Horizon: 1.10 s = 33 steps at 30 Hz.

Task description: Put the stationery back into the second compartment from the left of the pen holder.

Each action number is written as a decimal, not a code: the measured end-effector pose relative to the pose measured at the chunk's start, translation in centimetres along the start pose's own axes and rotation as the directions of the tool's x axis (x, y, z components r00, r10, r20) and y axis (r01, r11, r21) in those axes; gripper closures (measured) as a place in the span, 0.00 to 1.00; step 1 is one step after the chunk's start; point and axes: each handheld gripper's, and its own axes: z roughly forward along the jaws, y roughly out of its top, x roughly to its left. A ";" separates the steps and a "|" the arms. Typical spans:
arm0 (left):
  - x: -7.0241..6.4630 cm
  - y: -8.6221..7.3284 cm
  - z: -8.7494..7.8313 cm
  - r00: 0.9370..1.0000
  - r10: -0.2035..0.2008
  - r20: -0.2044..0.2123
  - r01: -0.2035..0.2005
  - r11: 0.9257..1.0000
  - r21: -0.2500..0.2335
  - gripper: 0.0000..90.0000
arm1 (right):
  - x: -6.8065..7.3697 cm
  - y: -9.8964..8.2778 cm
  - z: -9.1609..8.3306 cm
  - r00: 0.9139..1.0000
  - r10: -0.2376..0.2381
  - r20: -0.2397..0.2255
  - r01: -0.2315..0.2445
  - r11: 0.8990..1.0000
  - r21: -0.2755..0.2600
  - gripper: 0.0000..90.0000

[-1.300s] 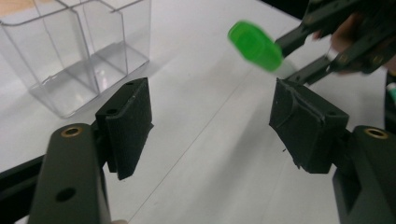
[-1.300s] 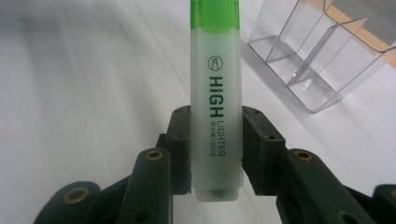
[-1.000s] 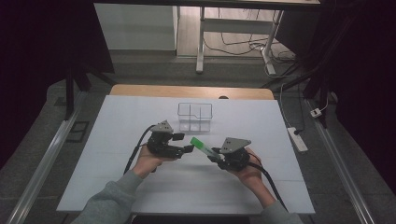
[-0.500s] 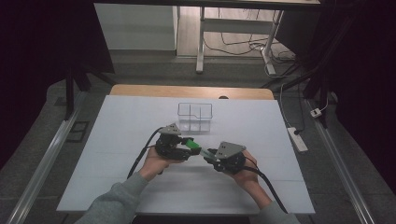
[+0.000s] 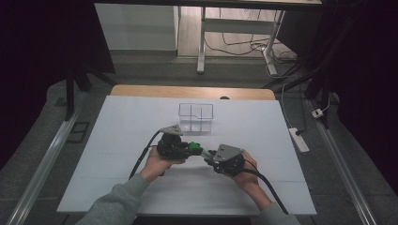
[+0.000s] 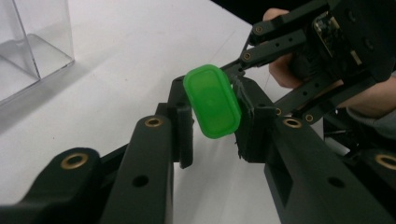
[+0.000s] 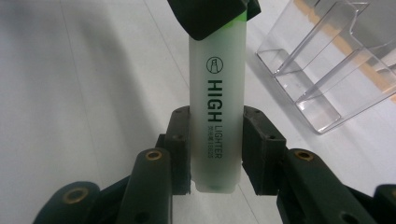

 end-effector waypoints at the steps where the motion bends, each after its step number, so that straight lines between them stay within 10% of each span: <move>1: -0.1 0.0 0.0 1.000 0.007 -0.002 -0.007 1.000 0.005 0.79 | 0.0 0.0 0.0 1.000 0.005 -0.004 -0.005 1.000 0.000 0.72; 13: 0.7 0.2 -1.8 0.998 0.018 -0.066 -0.019 1.000 -0.021 0.81 | -2.2 -1.2 -1.5 0.977 0.210 -0.033 -0.211 0.977 -0.033 0.52; 33: 1.3 1.8 -4.8 0.993 0.026 -0.115 -0.036 0.996 -0.084 0.81 | -3.7 -5.7 -6.0 0.940 0.339 0.048 -0.339 0.941 -0.001 0.47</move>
